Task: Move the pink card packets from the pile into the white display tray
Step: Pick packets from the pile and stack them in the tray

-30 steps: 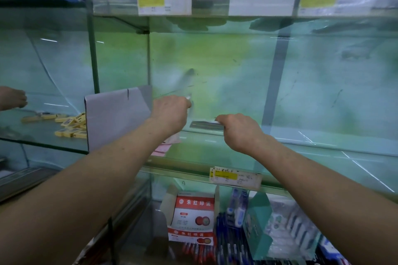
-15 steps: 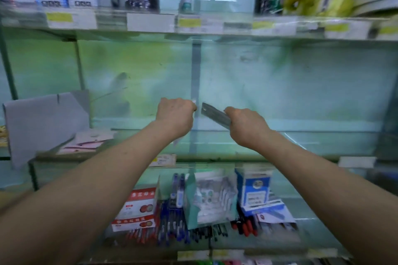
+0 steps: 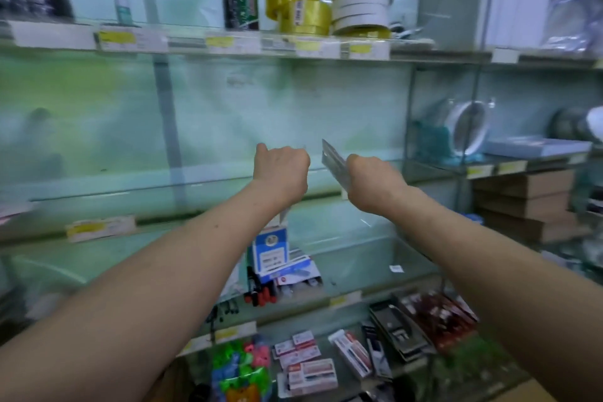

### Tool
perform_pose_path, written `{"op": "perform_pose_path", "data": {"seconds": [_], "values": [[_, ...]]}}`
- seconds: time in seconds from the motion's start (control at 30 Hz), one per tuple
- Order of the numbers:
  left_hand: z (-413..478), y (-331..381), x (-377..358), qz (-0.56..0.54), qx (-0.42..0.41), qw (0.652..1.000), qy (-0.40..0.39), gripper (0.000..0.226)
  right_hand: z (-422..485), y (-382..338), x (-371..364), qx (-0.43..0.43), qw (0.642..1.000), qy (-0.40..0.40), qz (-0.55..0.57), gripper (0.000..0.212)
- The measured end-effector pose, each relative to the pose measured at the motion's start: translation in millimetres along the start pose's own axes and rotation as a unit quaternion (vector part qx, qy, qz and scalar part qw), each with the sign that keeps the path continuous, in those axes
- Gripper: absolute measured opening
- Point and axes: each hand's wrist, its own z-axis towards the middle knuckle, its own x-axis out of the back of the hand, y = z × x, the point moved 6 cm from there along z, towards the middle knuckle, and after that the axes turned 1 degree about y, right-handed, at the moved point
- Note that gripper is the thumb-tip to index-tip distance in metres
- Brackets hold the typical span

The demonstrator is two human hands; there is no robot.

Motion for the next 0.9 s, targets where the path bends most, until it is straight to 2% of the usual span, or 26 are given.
{"op": "perform_pose_path", "data": {"seconds": [0.17, 0.4, 0.6, 0.7, 0.8, 0.9], "values": [[-6.3, 87.3, 12.8, -0.047, -0.041, 0.998, -0.010, 0.018, -49.4, 70.4, 15.6, -0.078, 0.997, -0.011, -0.010, 0.026], [-32.5, 197.1, 25.5, -0.083, -0.109, 0.988, -0.073, 0.029, -122.0, 145.6, 24.0, -0.173, 0.983, -0.047, -0.026, 0.029], [-33.5, 278.3, 30.0, -0.106, -0.171, 0.977, -0.069, 0.023, -167.1, 212.2, 24.0, -0.240, 0.967, -0.066, -0.048, 0.023], [-33.0, 324.9, 25.2, -0.123, -0.205, 0.969, -0.068, 0.020, -185.4, 252.3, 14.2, -0.278, 0.956, -0.078, -0.058, 0.006], [-30.8, 372.5, 22.2, -0.140, -0.240, 0.958, -0.067, 0.015, -202.6, 293.4, 6.1, -0.325, 0.939, -0.101, -0.051, 0.012], [-22.4, 418.2, 19.9, -0.146, -0.270, 0.950, -0.059, 0.024, -215.2, 330.1, 6.4, -0.358, 0.925, -0.114, -0.047, 0.008]]}}
